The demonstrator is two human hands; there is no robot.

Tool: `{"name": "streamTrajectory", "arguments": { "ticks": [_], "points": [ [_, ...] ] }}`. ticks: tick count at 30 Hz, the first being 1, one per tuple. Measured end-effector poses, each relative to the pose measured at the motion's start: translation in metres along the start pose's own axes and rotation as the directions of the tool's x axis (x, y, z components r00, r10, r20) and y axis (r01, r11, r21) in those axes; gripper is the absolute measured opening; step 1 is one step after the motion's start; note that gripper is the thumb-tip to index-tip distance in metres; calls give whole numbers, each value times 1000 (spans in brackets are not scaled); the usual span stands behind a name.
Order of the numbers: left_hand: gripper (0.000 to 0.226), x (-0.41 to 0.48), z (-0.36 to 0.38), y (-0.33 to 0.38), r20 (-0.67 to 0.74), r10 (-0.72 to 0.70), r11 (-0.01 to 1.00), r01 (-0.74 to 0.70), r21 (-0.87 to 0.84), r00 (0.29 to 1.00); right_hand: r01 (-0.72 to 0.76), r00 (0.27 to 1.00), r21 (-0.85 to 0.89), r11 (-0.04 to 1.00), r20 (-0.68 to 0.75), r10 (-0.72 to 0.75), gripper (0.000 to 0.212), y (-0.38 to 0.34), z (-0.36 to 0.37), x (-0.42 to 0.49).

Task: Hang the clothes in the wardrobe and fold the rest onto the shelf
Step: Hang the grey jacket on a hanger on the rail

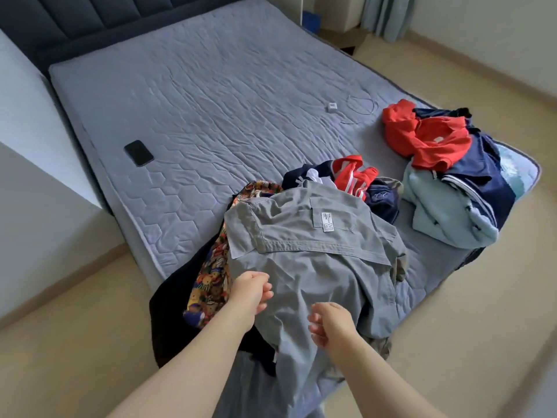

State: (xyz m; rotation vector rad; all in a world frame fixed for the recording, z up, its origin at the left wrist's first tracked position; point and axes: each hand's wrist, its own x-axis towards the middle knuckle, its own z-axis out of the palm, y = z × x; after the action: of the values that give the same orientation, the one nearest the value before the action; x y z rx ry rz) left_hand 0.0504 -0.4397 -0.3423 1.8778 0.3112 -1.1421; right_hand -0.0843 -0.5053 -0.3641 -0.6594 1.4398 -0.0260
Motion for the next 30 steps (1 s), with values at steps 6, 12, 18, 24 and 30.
{"name": "streamTrajectory", "arguments": {
  "ticks": [6,12,18,24,30],
  "points": [
    [29,52,46,14,-126,-130,986,114,-121,983,-40,999,-57,998,-14,39,22,-32,-32,53],
    [13,108,61,32,-125,-290,809,174,-562,949,-60,998,-95,994,21,63,18,-61,-28,92],
    [55,130,89,53,-110,-441,743,293,-601,891,-75,995,-147,986,55,84,17,-72,-19,111],
    [25,136,96,64,-98,-411,662,222,-716,907,-64,993,-154,986,89,78,15,-79,-18,110],
    [26,120,76,59,-264,-102,713,-115,-692,959,112,991,-243,964,105,-88,16,-94,-13,95]
  ]
}}
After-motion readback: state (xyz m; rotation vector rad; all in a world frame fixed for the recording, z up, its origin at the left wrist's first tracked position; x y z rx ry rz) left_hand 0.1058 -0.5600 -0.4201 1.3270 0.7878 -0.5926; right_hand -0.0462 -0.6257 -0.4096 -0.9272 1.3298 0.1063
